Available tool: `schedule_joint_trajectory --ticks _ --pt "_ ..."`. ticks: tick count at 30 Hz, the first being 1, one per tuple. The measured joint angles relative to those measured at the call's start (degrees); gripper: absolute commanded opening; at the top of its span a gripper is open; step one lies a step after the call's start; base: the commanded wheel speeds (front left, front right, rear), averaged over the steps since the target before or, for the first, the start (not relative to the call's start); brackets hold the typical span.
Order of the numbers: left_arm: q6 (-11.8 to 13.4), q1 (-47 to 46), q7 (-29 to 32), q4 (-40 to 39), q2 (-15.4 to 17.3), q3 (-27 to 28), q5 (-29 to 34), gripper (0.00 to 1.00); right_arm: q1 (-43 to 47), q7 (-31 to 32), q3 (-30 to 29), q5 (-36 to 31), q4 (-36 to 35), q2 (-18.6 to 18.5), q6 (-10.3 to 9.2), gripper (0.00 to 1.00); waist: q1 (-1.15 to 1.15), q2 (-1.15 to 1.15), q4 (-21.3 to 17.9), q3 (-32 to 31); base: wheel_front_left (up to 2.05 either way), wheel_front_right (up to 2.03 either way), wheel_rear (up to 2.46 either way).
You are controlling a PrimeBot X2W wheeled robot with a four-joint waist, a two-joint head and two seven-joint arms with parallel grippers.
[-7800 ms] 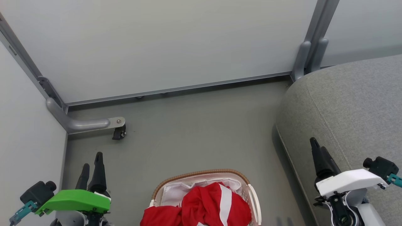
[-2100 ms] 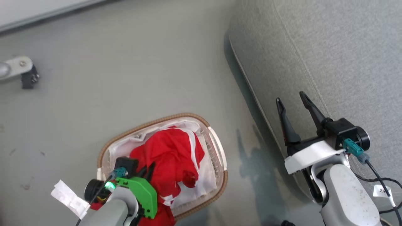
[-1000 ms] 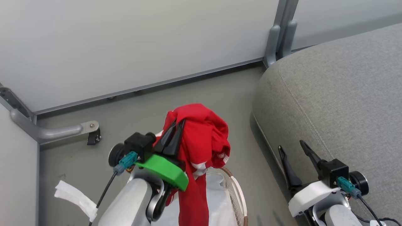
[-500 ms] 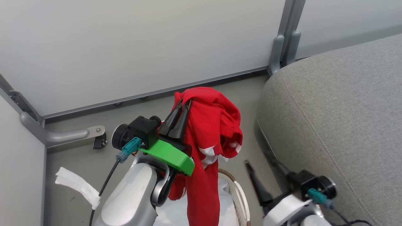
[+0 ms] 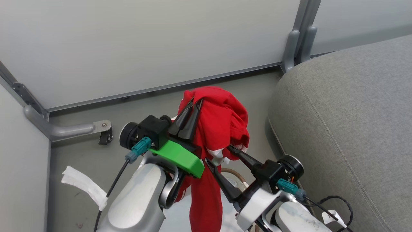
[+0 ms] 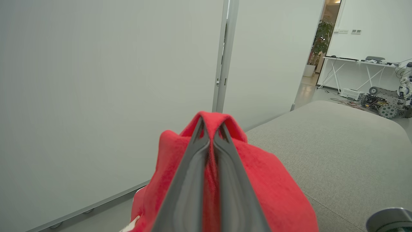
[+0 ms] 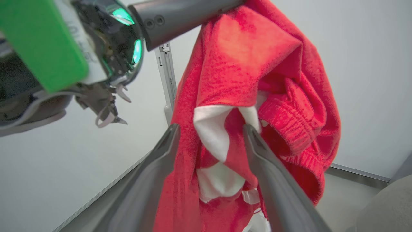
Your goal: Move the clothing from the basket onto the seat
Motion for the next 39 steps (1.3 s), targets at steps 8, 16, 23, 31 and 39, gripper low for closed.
schedule_joint_trajectory --ticks 8,16,23,31,39 --pt "0.1 -0.5 0.0 -0.2 0.0 -2.8 -1.3 0.00 -2.7 0.0 1.1 1.5 2.7 0.0 0.00 1.00 0.00 0.00 1.2 0.5 0.00 0.00 0.00" --pt "0.8 -1.7 0.0 -1.2 0.0 -6.5 -3.1 0.00 -5.6 0.0 3.2 1.8 5.6 0.0 0.00 1.00 0.00 0.00 2.1 0.8 0.00 0.00 0.00" --pt "1.6 -2.2 0.0 -2.2 0.0 -9.6 -4.7 0.00 -6.6 0.0 3.4 2.1 9.4 0.0 0.00 1.00 0.00 0.00 3.3 0.5 0.00 0.00 0.00" --pt "2.2 -2.5 0.0 -2.2 0.0 -10.7 -5.6 0.00 -7.8 0.0 3.6 4.5 11.3 0.0 0.00 0.00 0.00 0.00 4.1 0.7 0.00 0.00 0.00" --pt "2.5 -2.6 0.0 -2.0 0.0 -10.3 -5.7 0.00 -7.8 0.0 2.9 4.7 12.1 0.0 0.00 0.00 0.00 0.00 3.6 0.5 0.00 0.00 0.00"
